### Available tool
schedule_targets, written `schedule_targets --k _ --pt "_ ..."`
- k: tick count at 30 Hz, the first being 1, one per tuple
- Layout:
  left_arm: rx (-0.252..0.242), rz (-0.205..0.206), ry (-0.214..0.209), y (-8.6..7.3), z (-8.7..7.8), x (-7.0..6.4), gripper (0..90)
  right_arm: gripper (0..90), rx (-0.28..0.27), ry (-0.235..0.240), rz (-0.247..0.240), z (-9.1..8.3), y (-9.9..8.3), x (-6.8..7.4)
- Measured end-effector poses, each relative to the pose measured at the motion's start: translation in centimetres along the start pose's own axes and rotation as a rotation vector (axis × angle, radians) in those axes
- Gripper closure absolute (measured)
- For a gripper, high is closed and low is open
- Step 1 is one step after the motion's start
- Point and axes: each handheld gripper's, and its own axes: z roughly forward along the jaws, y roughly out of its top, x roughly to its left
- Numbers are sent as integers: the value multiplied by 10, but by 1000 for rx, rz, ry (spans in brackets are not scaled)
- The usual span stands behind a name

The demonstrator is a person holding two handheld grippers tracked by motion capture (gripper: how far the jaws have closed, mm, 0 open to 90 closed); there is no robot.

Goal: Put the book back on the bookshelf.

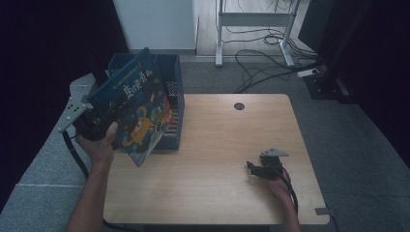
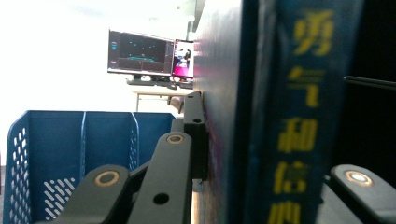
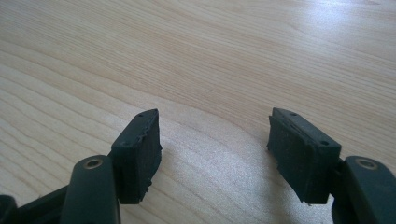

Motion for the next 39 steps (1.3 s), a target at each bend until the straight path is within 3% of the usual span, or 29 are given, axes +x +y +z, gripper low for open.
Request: schedule_targets --k 17,28,34,39 --pt "-2 6 54 4 29 -2 819 332 -2 0 10 0 0 0" --pt "35 3 93 -4 41 7 818 328 -1 -5 5 0 0 1" --pt "14 1 124 -9 47 9 818 328 2 -8 -3 -1 -1 2" --pt "29 5 130 -11 56 10 818 326 3 -10 -10 -1 -1 4"
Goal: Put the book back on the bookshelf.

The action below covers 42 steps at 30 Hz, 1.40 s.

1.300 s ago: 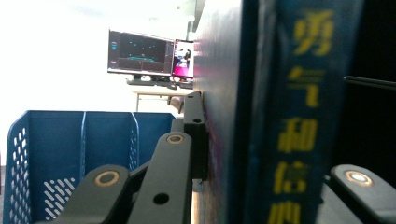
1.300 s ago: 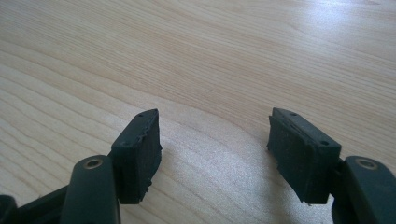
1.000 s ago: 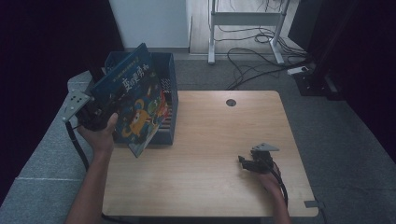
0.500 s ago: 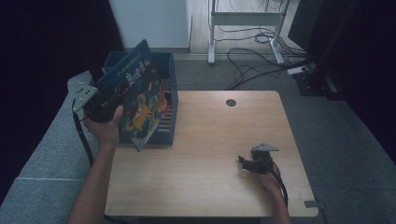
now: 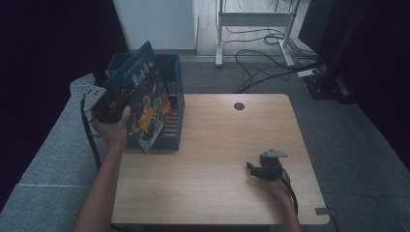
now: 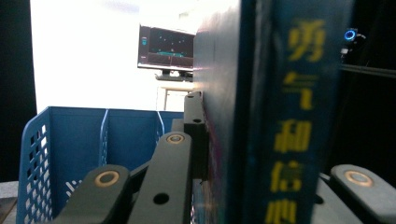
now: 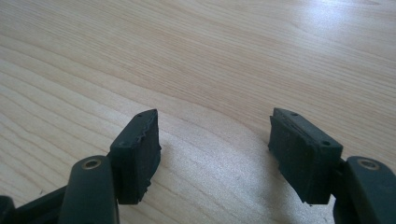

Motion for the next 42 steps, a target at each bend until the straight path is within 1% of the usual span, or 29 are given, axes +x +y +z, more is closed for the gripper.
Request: schedule_targets --k 4,9,13,19,24,29,35,39,42 --pt "6 -4 3 -2 5 0 818 327 -1 5 3 -1 0 -1" --pt "9 2 14 -3 12 0 817 328 -3 7 6 -1 -1 -1" --pt "7 16 22 -1 18 -3 818 328 -5 12 14 -2 -2 -1" --pt "9 34 31 -1 26 -7 818 329 -3 7 11 -3 -2 0" --pt "6 32 38 -3 33 -9 818 329 -4 10 14 -3 -3 0" --pt "4 50 46 -4 38 -11 818 329 -3 6 9 -3 -3 0" --pt "-8 25 54 -6 48 -10 818 330 -4 9 16 -4 -4 0" --pt "-15 30 60 -8 53 -12 818 330 -6 9 19 -5 -4 0" --pt "-16 25 68 -10 57 -12 818 330 -6 11 21 -5 -4 0"
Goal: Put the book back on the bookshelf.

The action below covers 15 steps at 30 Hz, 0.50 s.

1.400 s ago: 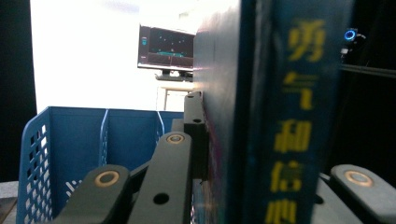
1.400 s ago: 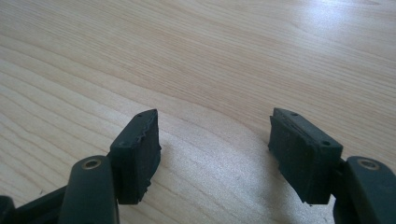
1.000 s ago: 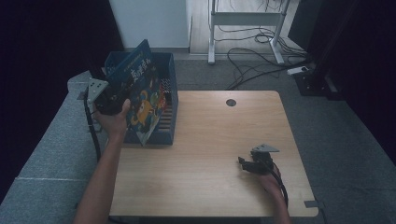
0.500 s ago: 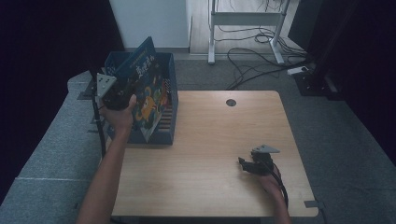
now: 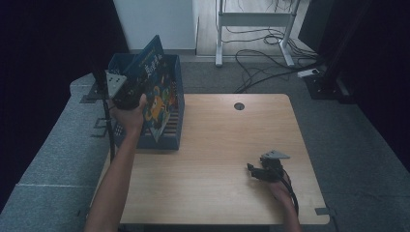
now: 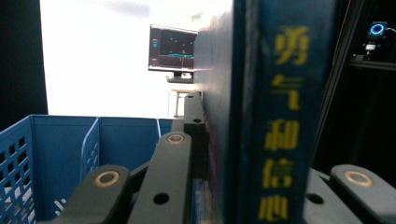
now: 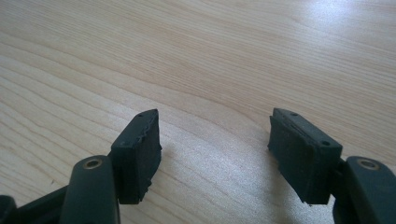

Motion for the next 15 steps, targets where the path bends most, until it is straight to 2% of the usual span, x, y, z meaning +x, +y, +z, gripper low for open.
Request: schedule_targets --k 11,15 --pt "11 4 22 -5 10 -2 819 332 0 1 0 0 0 0" --pt "7 20 33 -6 13 -4 819 333 -1 3 -1 -1 -1 -1"
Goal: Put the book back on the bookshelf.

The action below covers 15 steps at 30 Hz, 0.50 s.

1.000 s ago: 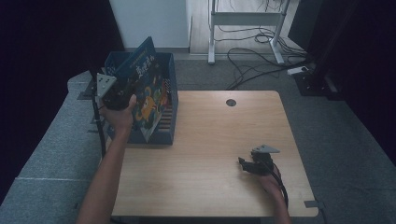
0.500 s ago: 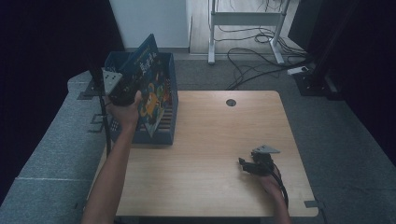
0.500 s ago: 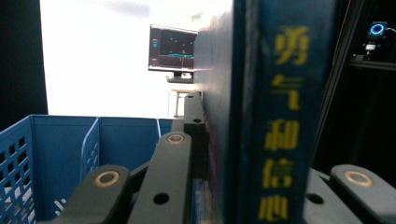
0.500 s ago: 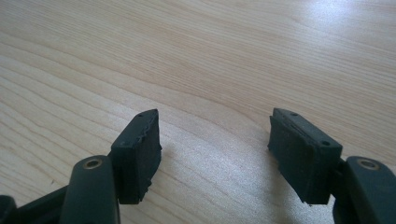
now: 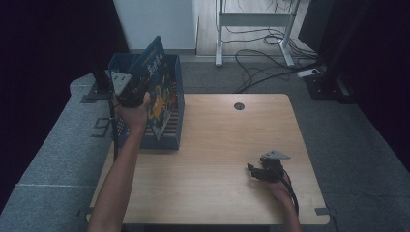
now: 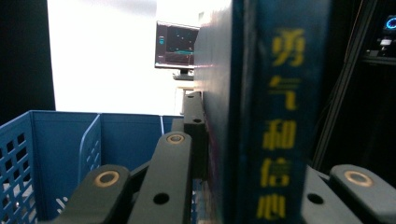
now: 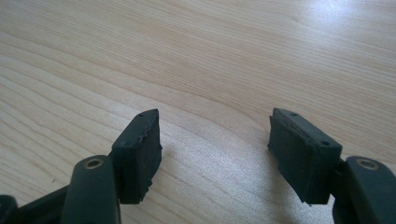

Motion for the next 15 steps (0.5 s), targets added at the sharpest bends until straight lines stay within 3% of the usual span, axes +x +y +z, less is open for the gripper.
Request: schedule_targets --k 15 --pt "-32 6 44 -6 10 -3 819 334 1 0 0 0 0 0"
